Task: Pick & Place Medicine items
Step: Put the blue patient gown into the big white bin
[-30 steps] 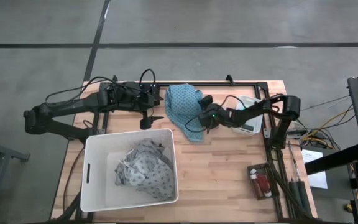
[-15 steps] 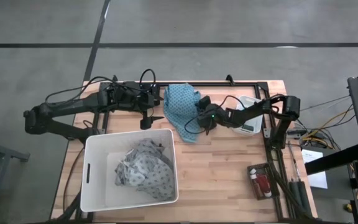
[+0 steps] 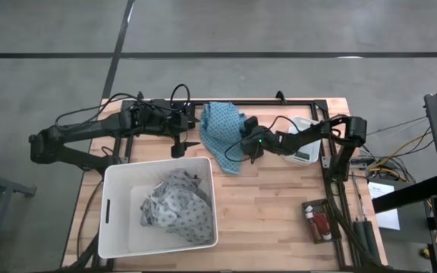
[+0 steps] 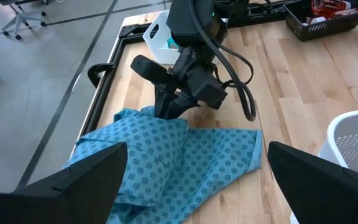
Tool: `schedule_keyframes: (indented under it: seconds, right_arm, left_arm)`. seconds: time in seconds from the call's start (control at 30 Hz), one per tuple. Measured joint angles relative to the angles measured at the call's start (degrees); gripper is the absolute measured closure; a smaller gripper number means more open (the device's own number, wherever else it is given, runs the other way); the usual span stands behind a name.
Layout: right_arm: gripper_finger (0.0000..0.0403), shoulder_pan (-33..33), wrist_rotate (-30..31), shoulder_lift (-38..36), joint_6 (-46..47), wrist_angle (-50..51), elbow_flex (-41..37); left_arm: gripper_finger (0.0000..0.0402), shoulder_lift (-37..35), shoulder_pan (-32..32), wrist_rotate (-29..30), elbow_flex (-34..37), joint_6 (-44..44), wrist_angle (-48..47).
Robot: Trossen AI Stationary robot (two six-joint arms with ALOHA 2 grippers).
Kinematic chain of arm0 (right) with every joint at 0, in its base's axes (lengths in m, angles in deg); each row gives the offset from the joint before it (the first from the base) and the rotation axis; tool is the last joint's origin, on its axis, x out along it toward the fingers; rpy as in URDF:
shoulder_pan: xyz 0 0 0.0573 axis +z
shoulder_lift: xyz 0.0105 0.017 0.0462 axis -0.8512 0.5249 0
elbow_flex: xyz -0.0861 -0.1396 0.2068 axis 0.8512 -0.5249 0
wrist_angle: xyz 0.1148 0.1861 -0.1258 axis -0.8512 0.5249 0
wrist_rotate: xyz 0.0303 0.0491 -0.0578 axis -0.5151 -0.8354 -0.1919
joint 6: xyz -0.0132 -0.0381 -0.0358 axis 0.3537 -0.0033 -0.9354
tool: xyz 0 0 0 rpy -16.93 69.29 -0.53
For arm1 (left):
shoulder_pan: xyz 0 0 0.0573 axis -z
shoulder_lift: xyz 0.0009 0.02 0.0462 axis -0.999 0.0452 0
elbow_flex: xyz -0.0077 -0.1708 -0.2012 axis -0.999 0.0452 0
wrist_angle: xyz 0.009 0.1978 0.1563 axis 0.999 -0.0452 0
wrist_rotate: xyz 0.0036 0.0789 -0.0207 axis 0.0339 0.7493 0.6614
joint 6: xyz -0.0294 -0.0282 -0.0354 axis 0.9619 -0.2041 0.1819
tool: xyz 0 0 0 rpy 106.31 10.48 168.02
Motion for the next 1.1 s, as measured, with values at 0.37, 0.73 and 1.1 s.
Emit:
schedule_keyframes:
  seconds: [0.37,0.73,1.1]
  right_arm:
    - [0.0388,0.19,2.85,-0.57,-0.09,0.27,-0.04]
    - [0.0389,1.48,4.69,-12.31,4.94,11.82,-0.57]
    - [0.039,9.82,-4.41,-27.78,29.6,35.67,-1.55]
  left_arm:
    - [0.0009,0.0,0.01,0.0,0.0,0.0,0.0]
    - [0.0009,0.0,0.01,0.0,0.0,0.0,0.0]
    - [0.0009,0.0,0.01,0.0,0.0,0.0,-0.02]
